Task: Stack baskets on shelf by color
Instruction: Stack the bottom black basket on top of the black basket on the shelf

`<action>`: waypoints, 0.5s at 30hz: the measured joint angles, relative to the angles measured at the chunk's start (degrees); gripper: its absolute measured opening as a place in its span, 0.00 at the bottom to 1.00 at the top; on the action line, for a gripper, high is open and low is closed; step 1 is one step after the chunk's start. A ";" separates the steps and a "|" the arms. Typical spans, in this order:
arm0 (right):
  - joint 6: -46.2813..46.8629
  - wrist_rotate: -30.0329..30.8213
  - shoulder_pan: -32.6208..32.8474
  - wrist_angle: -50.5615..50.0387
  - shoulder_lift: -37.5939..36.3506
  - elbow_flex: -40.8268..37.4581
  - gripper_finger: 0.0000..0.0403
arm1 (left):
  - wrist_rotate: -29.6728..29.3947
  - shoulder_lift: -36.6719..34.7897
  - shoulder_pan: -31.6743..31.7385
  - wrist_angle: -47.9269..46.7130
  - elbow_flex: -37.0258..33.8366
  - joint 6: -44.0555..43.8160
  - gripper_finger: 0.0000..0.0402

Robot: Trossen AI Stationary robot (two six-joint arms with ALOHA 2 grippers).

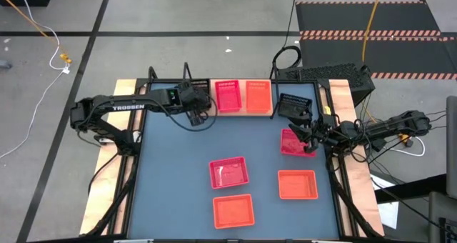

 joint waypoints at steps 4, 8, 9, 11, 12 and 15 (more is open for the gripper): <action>0.00 0.02 0.00 0.00 0.00 -0.02 0.38 | 1.52 0.00 -0.76 1.33 0.00 -0.31 0.43; 0.02 0.00 0.00 0.00 0.00 0.00 0.38 | 1.45 0.02 -2.87 3.18 0.00 0.92 0.43; 0.11 0.00 0.00 0.00 0.00 0.00 0.38 | 0.55 0.02 -3.18 3.21 0.00 1.48 0.43; 0.32 0.00 0.00 0.00 0.00 0.00 0.38 | -2.03 0.02 -3.38 2.73 0.00 2.35 0.43; 0.50 0.00 0.00 0.00 0.00 0.00 0.38 | -3.14 0.02 -3.11 2.44 0.00 2.43 0.43; 1.28 0.00 0.00 0.00 0.00 -0.02 0.38 | -3.75 0.02 -1.95 2.12 0.00 1.38 0.43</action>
